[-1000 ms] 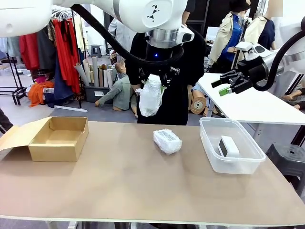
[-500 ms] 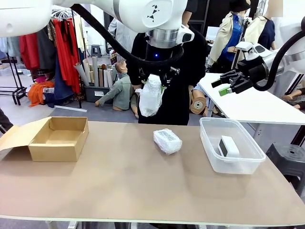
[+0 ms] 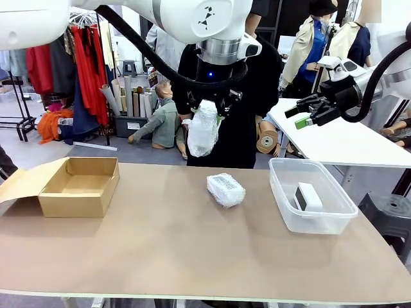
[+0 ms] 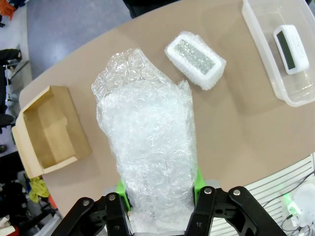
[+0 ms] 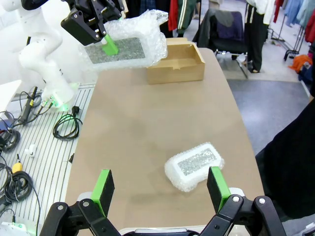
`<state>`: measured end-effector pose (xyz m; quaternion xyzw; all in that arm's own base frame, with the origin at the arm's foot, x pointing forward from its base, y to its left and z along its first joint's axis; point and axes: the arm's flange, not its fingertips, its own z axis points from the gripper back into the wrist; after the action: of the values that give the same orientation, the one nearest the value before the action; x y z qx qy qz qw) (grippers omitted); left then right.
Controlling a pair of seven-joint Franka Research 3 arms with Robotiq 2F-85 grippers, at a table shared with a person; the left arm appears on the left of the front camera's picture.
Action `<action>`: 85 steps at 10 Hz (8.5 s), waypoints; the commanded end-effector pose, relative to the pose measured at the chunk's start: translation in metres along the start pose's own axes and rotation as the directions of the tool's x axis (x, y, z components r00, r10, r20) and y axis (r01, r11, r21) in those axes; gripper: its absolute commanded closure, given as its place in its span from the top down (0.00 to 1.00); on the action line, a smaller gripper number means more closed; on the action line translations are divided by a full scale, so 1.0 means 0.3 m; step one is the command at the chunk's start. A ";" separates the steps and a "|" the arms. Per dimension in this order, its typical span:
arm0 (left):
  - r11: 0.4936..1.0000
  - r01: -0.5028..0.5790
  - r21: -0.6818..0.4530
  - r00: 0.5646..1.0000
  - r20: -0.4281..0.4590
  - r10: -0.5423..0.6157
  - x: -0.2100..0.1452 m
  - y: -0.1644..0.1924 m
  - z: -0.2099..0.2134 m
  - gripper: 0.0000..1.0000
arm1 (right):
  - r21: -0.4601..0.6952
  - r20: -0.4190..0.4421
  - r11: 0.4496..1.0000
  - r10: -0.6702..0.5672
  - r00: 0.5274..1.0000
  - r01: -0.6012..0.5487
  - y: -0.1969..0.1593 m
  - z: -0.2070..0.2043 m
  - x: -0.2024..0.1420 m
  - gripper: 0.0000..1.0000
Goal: Separate and place wrapped and unwrapped clocks.
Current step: If the picked Digital clock is wrapped, place it in the Package Box ; if not, place it in the Organizing box.
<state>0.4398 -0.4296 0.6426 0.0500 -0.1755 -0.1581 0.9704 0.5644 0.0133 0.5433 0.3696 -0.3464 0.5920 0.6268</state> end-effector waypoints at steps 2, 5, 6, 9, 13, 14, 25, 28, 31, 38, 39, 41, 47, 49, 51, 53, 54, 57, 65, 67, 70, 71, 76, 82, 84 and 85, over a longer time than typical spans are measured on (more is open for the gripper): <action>1.000 -0.009 -0.001 1.000 0.004 0.009 -0.001 0.007 0.012 0.00 | -0.003 -0.003 1.000 0.002 1.000 -0.002 0.001 0.002 0.002 1.00; 0.999 0.046 0.019 0.998 -0.037 -0.045 -0.025 0.040 -0.001 0.00 | -0.003 -0.003 1.000 0.002 1.000 -0.002 0.001 0.002 0.002 1.00; 0.998 0.060 0.021 0.997 -0.042 -0.059 -0.041 0.057 0.002 0.00 | -0.003 -0.003 1.000 0.002 1.000 -0.002 0.001 0.002 0.002 1.00; 0.996 0.089 -0.006 0.994 -0.060 -0.089 -0.100 0.147 0.016 0.00 | -0.003 -0.003 1.000 0.002 1.000 -0.002 0.001 0.002 0.002 1.00; 0.999 0.006 -0.039 0.999 -0.052 -0.008 -0.185 0.402 0.025 0.00 | -0.003 -0.003 1.000 0.002 1.000 -0.002 0.001 0.002 0.002 1.00; 0.999 -0.038 -0.026 0.998 -0.042 0.037 -0.210 0.468 0.014 0.00 | -0.003 -0.003 1.000 0.002 1.000 -0.002 0.001 0.002 0.002 1.00; 0.914 -0.370 0.168 0.927 0.001 0.375 -0.273 0.803 -0.200 0.00 | -0.003 -0.003 1.000 0.002 1.000 -0.002 0.001 0.002 0.002 1.00; 0.907 -0.385 0.170 0.921 -0.002 0.391 -0.277 0.785 -0.214 0.00 | -0.003 -0.003 1.000 0.002 1.000 -0.002 0.001 0.002 0.002 1.00; 0.929 -0.308 0.205 0.938 -0.095 0.332 -0.268 0.917 -0.275 0.00 | -0.003 -0.003 1.000 0.002 1.000 -0.002 0.001 0.002 0.002 1.00; 0.930 -0.343 0.130 0.925 -0.127 0.359 -0.218 1.235 -0.479 0.00 | -0.003 -0.003 1.000 0.002 1.000 -0.002 0.001 0.002 0.002 1.00; 0.925 -0.364 0.108 0.917 -0.131 0.376 -0.210 1.270 -0.513 0.00 | -0.003 -0.003 1.000 0.002 1.000 -0.002 0.001 0.002 0.002 1.00; 0.928 -0.361 0.094 0.916 -0.152 0.371 -0.207 1.316 -0.606 0.00 | -0.003 -0.003 1.000 0.002 1.000 -0.002 0.001 0.002 0.002 1.00; 0.953 -0.304 0.001 0.937 -0.180 0.299 -0.179 1.364 -0.807 0.00 | -0.003 -0.003 1.000 0.002 1.000 -0.002 0.001 0.002 0.002 1.00; 0.927 -0.376 0.011 0.908 -0.193 0.371 -0.165 1.392 -0.837 0.00 | -0.003 -0.003 1.000 0.002 1.000 -0.002 0.001 0.002 0.002 1.00; 0.941 -0.338 0.025 0.922 -0.191 0.336 -0.186 1.352 -0.854 0.00 | -0.003 -0.003 1.000 0.002 1.000 -0.002 0.001 0.002 0.002 1.00; 0.941 -0.338 0.025 0.922 -0.191 0.336 -0.186 1.352 -0.854 0.00 | -0.003 -0.003 1.000 0.002 1.000 -0.002 0.001 0.002 0.002 1.00; 0.934 -0.356 0.024 0.916 -0.190 0.354 -0.177 1.361 -0.859 0.00 | -0.003 -0.003 1.000 0.002 1.000 -0.002 0.001 0.002 0.002 1.00; 0.947 -0.315 0.058 0.938 -0.131 0.320 -0.191 1.405 -0.923 0.00 | -0.003 -0.003 1.000 0.002 1.000 -0.002 0.001 0.002 0.002 1.00; 0.961 -0.262 0.088 0.933 -0.232 0.276 -0.257 1.407 -1.093 0.00 | -0.003 -0.003 1.000 0.002 1.000 -0.002 0.001 0.002 0.002 1.00; 0.963 -0.256 0.080 0.932 -0.246 0.268 -0.260 1.416 -1.132 0.00 | -0.003 -0.003 1.000 0.002 1.000 -0.002 0.001 0.002 0.002 1.00; 0.968 -0.242 0.067 0.935 -0.251 0.251 -0.261 1.412 -1.162 0.00 | -0.003 -0.003 1.000 0.002 1.000 -0.002 0.001 0.002 0.002 1.00; 0.969 -0.241 0.063 0.935 -0.253 0.249 -0.260 1.406 -1.167 0.00 | -0.003 -0.003 1.000 0.002 1.000 -0.002 0.001 0.002 0.002 1.00; 0.973 -0.226 0.057 0.941 -0.244 0.233 -0.256 1.387 -1.147 0.93 | -0.003 -0.003 1.000 0.002 1.000 -0.002 0.001 0.002 0.002 1.00; 0.976 -0.213 0.035 0.951 -0.223 0.216 -0.246 1.318 -1.051 1.00 | -0.003 -0.003 1.000 0.002 1.000 -0.002 0.001 0.002 0.002 1.00; 0.973 -0.226 0.045 0.952 -0.201 0.231 -0.243 1.308 -1.001 1.00 | -0.003 -0.003 1.000 0.002 1.000 -0.002 0.001 0.002 0.002 1.00; 0.971 -0.235 0.043 0.950 -0.201 0.239 -0.245 1.301 -0.982 1.00 | -0.003 -0.003 1.000 0.002 1.000 -0.002 0.001 0.002 0.002 1.00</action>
<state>0.6029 -0.0268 0.4017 0.0588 -0.0841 -0.0392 0.9940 0.5645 0.0129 0.5430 0.3696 -0.3464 0.5917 0.6271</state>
